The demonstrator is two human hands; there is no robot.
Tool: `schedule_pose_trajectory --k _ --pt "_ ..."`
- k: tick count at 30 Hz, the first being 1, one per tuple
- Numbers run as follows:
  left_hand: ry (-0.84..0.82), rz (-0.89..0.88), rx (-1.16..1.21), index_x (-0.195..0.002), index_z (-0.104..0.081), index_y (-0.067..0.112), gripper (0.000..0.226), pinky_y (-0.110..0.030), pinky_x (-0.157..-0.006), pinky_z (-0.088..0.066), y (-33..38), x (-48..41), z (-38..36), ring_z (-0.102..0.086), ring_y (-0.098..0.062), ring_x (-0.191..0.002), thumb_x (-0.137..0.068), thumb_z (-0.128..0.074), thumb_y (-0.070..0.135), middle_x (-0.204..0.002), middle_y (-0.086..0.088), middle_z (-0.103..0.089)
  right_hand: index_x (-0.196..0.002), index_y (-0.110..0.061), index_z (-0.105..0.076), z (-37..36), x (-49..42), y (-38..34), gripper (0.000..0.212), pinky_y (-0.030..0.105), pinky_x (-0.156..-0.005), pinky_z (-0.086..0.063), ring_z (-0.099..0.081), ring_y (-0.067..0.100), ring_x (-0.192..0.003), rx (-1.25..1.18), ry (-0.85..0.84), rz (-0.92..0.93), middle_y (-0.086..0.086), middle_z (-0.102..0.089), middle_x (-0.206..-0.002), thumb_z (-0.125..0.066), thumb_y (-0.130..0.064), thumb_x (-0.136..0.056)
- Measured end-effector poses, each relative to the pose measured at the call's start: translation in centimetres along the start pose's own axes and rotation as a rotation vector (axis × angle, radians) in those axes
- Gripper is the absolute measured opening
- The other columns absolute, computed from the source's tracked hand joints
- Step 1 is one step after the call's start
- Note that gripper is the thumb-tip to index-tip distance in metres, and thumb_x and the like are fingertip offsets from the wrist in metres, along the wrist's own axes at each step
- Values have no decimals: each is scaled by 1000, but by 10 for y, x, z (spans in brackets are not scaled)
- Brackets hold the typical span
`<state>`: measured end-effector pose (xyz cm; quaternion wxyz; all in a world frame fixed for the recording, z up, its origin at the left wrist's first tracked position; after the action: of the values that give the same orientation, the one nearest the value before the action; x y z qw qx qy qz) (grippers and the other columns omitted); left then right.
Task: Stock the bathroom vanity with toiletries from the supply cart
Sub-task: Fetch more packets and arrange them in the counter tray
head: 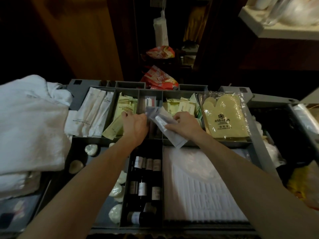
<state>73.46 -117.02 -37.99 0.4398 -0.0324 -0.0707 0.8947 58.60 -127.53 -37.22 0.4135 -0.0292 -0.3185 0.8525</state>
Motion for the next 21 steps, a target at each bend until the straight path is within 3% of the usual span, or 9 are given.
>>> schedule_pose_trajectory --k 4,7,11,14,17,21 --pt "67 55 133 -87 -68 23 22 -44 -94 -35 -9 1 8 -63 -27 -92 -92 -57 41 -82 -5 -71 -98 -6 -70 9 -1 4 37 32 -65 -50 -63 18 -81 -32 6 -18 8 -68 -95 -80 -38 -83" --pt "95 95 228 -86 -69 25 21 -45 -93 -31 -15 7 16 -58 -29 -99 -93 -55 39 -84 -7 -71 -102 -8 -70 14 1 9 35 43 -81 -57 -65 22 -92 -83 14 -31 8 -68 -101 -80 -35 -83" --pt "110 88 339 -91 -73 25 25 -45 -92 -33 -23 11 28 -55 -31 -105 -93 -53 39 -88 -7 -71 -107 -8 -73 19 10 17 34 45 -83 -59 -67 24 -93 -186 40 -57 7 -69 -102 -78 -35 -85" --pt "48 95 574 -85 -71 24 24 -40 -86 -46 -29 19 35 -65 -25 -85 -94 -59 43 -79 -2 -70 -97 -5 -76 21 16 25 30 48 -83 -57 -69 30 -92 -332 78 -104 13 -73 -97 -80 -31 -83" --pt "-28 146 823 -80 -65 26 15 -29 -62 -49 -32 34 33 -65 -13 -68 -93 -65 33 -72 4 -68 -89 -12 -76 20 25 22 19 39 -74 -57 -69 23 -83 -499 74 -121 8 -74 -90 -83 -28 -81" --pt "-45 240 1071 -78 -64 22 14 -26 -59 -44 -42 58 29 -61 -12 -66 -91 -70 25 -75 2 -69 -91 -17 -74 9 39 9 13 21 -62 -58 -70 12 -76 -747 -10 -126 -1 -74 -86 -83 -21 -83"
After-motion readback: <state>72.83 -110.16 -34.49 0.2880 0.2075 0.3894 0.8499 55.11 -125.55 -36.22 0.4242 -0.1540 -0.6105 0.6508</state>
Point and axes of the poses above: each hand's wrist, its own x-axis away from the middle knuckle, its own z-axis out of the back of the hand, y = z × x, the point moved 10 cm from there along -x, towards the middle knuckle
